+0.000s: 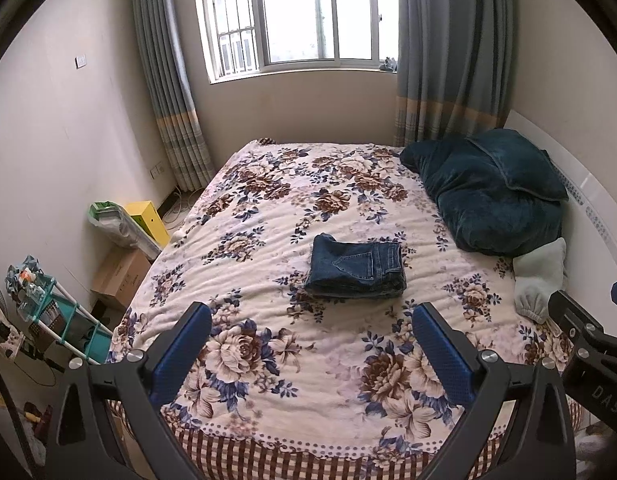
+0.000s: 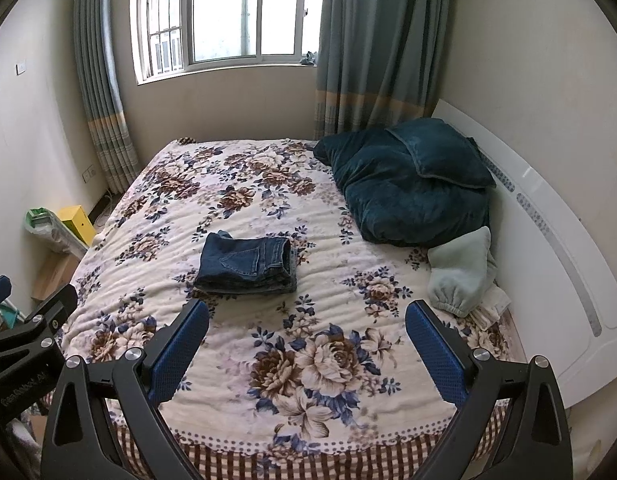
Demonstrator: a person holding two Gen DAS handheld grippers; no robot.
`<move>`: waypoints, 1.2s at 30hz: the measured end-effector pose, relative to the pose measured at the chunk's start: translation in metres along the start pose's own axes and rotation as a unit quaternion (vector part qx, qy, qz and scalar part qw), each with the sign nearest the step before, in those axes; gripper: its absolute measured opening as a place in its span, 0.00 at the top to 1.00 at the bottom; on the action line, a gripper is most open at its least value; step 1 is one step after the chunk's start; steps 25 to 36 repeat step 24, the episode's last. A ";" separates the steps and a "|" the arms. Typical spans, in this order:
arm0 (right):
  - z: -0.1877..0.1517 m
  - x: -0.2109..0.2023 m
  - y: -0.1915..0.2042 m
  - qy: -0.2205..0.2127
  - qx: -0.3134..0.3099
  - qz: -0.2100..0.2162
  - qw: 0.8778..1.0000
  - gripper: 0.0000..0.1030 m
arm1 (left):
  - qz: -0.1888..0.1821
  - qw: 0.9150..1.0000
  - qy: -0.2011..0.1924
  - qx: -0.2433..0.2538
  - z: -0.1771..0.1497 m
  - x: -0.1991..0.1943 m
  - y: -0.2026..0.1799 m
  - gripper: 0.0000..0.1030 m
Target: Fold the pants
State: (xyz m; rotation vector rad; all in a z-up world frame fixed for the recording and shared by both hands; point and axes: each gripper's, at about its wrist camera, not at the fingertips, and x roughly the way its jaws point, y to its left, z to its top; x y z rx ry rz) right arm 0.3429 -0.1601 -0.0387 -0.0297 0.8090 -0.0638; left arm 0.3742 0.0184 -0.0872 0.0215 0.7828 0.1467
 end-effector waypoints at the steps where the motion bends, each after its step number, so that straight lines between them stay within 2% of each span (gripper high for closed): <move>1: 0.000 0.000 0.000 0.000 0.000 0.000 1.000 0.02 | 0.000 1.000 0.000 0.000 0.000 -0.001 -0.001 0.00; 36: -0.002 -0.003 -0.004 -0.001 0.000 -0.001 1.000 0.02 | -0.009 1.000 -0.008 -0.004 -0.005 -0.009 0.000 0.00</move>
